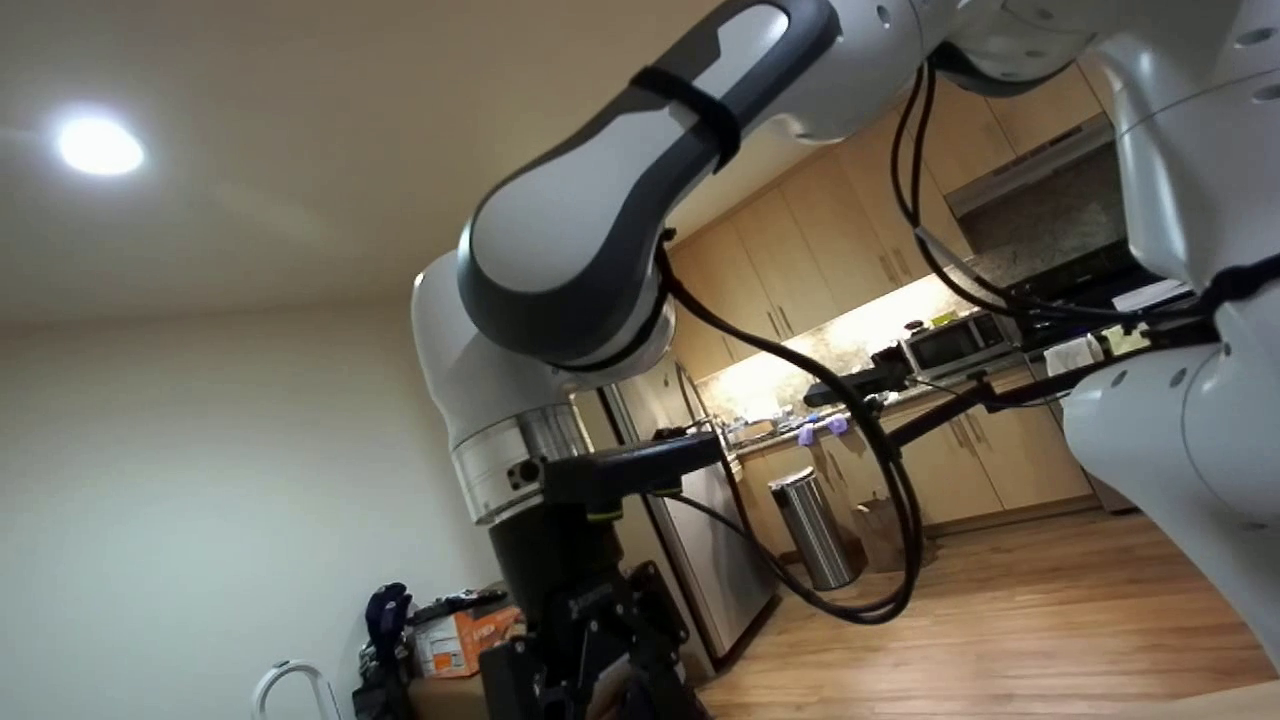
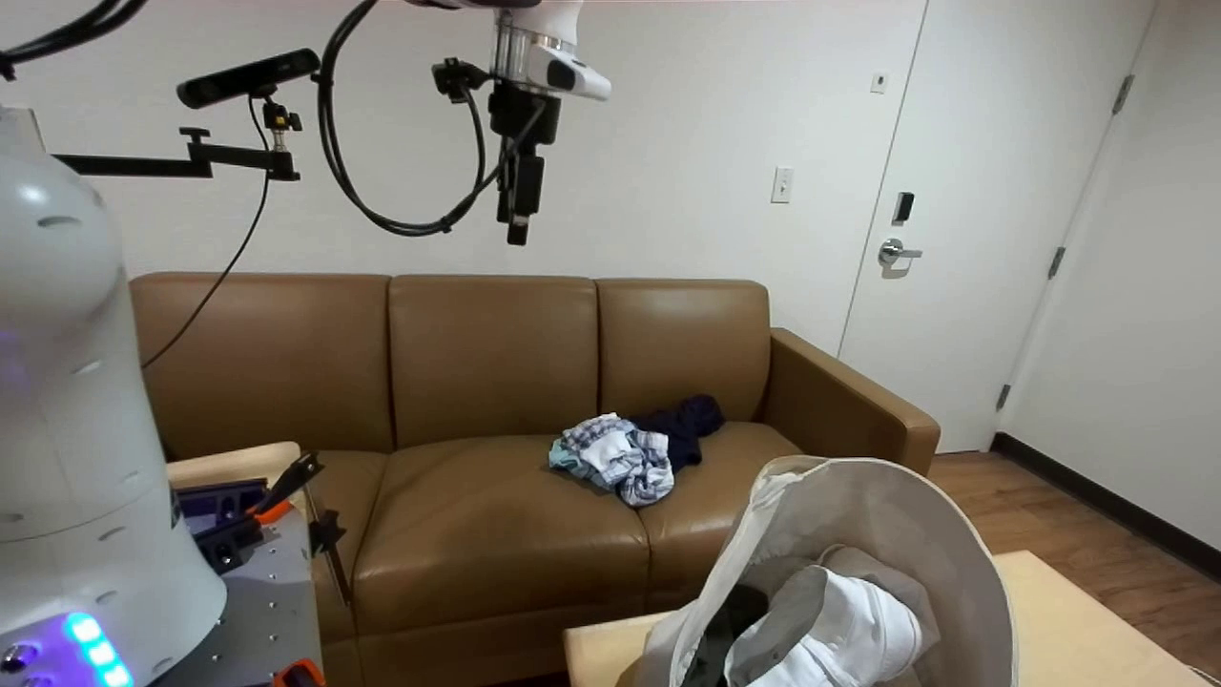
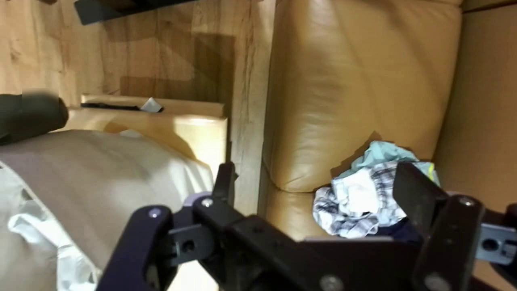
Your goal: Move the white cloth to the right
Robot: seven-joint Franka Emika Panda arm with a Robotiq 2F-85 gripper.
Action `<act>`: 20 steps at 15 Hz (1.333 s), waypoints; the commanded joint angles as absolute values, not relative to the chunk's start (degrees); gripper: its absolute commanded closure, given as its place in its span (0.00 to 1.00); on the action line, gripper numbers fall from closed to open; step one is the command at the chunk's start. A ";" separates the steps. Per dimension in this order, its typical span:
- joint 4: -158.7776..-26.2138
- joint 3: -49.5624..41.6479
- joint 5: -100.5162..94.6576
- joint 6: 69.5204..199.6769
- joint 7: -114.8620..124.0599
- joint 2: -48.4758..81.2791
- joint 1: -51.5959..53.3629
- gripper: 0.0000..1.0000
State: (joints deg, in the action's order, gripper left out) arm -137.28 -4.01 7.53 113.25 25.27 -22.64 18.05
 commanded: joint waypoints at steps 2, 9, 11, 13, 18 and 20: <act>-134.48 5.87 -3.13 113.01 31.49 -22.24 5.63 0.00; -133.11 6.56 -6.77 108.74 30.41 -21.83 1.25 0.00; -134.06 5.42 -4.15 111.33 23.72 -22.32 2.09 0.00; -134.33 4.85 -2.05 111.86 17.79 -22.46 2.79 0.00; -133.74 3.35 5.34 109.67 5.81 -20.66 4.98 0.00; -134.17 4.53 4.15 110.33 8.97 -21.51 3.88 0.00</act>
State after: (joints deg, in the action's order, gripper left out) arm -134.27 4.16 4.07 110.46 9.08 -21.49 4.30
